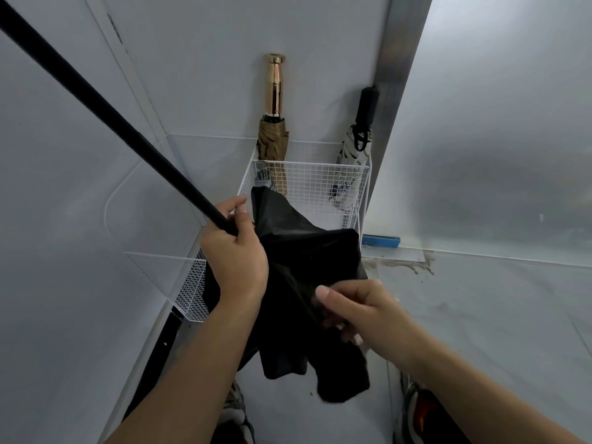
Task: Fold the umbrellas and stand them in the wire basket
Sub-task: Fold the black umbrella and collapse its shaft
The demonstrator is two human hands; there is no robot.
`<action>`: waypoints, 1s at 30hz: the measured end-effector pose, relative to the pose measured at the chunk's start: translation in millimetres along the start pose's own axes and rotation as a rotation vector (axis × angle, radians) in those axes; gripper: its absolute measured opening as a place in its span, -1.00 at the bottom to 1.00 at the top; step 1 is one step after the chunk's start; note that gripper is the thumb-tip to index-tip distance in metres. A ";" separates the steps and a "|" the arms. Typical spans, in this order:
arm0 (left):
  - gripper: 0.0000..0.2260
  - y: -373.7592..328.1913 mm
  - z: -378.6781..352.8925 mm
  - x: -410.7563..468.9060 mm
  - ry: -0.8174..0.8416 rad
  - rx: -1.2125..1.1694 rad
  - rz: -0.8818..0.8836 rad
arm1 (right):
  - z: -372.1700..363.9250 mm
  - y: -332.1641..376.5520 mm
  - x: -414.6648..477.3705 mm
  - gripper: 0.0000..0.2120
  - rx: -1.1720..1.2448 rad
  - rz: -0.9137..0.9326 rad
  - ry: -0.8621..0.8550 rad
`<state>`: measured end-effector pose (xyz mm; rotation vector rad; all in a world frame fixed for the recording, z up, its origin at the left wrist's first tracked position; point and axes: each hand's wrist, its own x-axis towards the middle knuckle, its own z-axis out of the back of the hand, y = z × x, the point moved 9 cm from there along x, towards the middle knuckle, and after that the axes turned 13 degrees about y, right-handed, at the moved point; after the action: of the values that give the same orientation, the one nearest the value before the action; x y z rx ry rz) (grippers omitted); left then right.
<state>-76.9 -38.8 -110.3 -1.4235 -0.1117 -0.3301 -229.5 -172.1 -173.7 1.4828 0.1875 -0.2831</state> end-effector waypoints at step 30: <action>-0.90 -1.6 -40.2 -17.4 0.405 -0.353 0.192 | 47.5 28.7 -4.2 -0.60 -0.262 0.288 -0.284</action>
<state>-98.7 -75.6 -119.5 -1.6696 0.4299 -0.4883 -227.2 -217.2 -141.2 1.1767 -0.2100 -0.2234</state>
